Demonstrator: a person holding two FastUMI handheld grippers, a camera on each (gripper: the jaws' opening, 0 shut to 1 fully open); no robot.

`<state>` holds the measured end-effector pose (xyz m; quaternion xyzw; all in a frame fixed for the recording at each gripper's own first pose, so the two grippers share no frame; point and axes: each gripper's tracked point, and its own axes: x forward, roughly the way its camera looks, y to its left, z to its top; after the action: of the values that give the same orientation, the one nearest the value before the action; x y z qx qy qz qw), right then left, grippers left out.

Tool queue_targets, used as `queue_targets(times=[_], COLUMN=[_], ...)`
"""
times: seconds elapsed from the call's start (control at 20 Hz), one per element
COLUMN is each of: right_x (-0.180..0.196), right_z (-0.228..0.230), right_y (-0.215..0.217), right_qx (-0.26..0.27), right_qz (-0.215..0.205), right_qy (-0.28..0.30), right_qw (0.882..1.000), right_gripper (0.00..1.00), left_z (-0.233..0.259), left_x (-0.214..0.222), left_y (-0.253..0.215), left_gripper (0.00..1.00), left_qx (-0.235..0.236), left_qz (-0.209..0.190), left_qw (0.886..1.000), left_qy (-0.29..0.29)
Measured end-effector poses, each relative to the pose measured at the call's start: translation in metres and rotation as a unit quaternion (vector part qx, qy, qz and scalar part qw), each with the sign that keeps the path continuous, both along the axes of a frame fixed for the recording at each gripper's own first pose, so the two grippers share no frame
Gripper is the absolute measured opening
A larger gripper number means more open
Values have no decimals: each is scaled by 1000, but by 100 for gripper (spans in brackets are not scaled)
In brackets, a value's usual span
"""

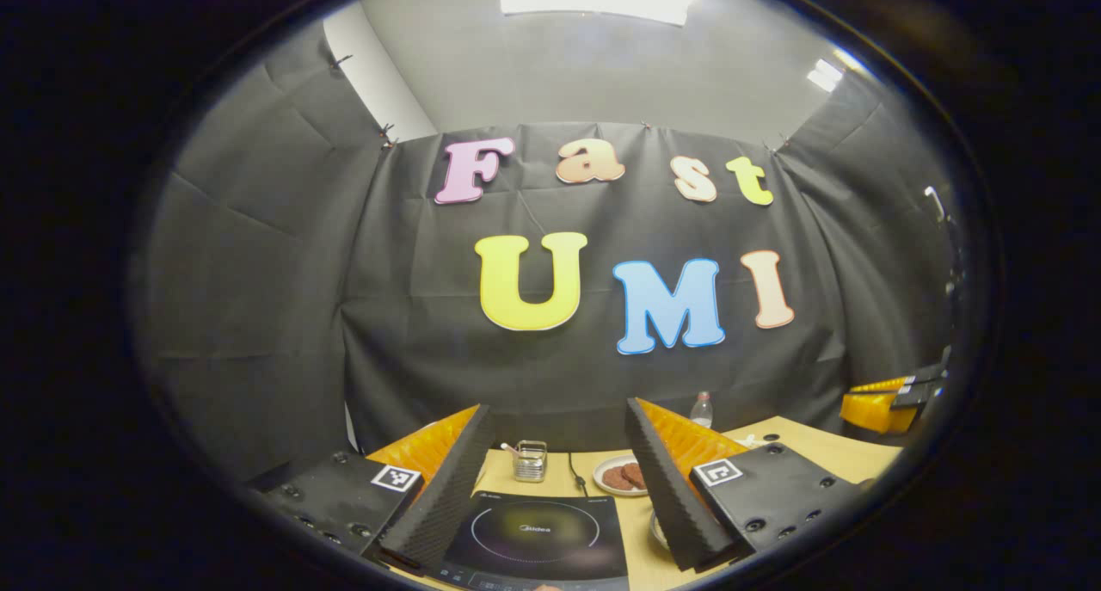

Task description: First push the handle of the pot to place it horizontally, then grasp the pot with both hands and set it on the induction cooktop.

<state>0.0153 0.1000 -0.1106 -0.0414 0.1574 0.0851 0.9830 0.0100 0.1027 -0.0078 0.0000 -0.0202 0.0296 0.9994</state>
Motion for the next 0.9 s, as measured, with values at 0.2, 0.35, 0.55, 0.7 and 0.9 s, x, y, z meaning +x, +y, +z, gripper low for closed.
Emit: queue_targets(times=[0.2, 0.35, 0.55, 0.7, 0.9], right_x=[-14, -20, -31, -46, -67], right_z=[-51, -79, -116, -143, -169], right_y=[12, 17, 20, 21, 19], right_qx=[-13, -23, -25, -25, -25], right_qz=[38, 73, 124, 165, 214], right_qy=[67, 102, 157, 206, 255], right_qw=[997, 992, 980, 964, 943], right_gripper=[4, 4, 4, 4, 4], left_z=[-6, -8, -12, -12, -12], left_x=[9, 17, 27, 33, 39], left_y=[6, 9, 1, -8, -22], left_gripper=[100, 100, 99, 100, 99], left_qx=[5, 10, 7, 14, 20], left_qz=[6, 20, 32, 43, 50], left_qw=[1000, 1000, 999, 999, 998], left_qy=[9, 12, 17, 19, 22])
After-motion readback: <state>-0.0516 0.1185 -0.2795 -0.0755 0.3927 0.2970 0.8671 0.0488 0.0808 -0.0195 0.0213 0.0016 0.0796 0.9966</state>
